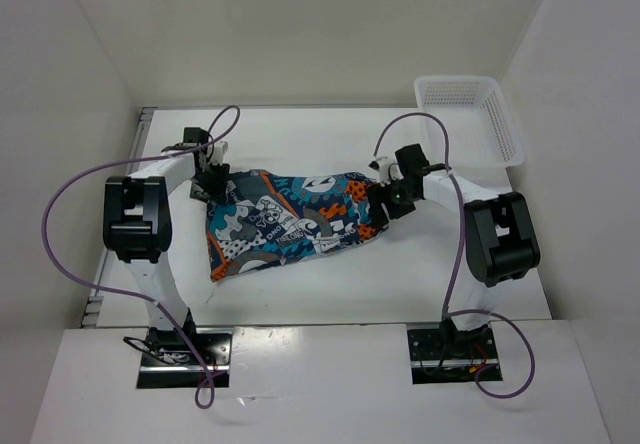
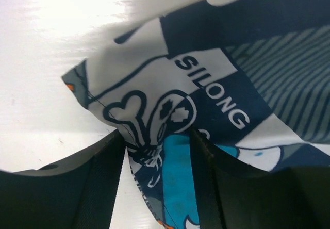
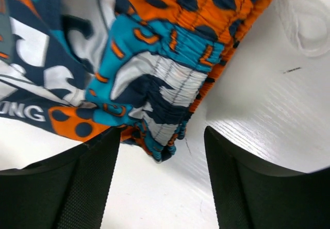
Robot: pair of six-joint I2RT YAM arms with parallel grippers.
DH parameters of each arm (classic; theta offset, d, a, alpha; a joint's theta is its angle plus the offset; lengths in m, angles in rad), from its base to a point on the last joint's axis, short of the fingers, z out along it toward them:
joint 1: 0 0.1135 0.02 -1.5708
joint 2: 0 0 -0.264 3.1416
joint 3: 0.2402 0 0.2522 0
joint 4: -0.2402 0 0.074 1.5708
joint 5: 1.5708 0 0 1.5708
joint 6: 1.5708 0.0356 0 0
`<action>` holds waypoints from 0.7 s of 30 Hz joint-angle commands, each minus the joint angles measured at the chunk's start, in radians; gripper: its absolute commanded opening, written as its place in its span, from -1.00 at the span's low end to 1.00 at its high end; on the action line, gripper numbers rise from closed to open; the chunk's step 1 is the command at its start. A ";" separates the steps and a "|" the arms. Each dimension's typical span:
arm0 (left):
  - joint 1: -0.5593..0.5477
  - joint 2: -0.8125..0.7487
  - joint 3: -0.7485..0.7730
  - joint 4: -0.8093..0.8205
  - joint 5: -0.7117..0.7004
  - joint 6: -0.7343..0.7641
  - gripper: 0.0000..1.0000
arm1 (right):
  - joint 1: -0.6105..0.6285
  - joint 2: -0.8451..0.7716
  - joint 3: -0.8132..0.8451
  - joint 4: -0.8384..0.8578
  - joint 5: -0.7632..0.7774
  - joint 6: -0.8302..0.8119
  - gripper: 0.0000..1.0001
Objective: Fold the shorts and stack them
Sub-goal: Fold the shorts
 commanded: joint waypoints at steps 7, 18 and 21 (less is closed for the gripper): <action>0.013 -0.132 -0.024 -0.055 0.037 0.004 0.29 | -0.007 -0.028 0.050 0.030 -0.074 0.154 0.55; 0.013 -0.173 -0.122 -0.106 -0.011 0.004 0.34 | -0.007 0.019 -0.039 0.152 0.032 0.339 0.51; 0.013 -0.143 -0.132 -0.120 0.051 0.004 0.34 | -0.007 0.038 -0.039 0.178 0.062 0.362 0.41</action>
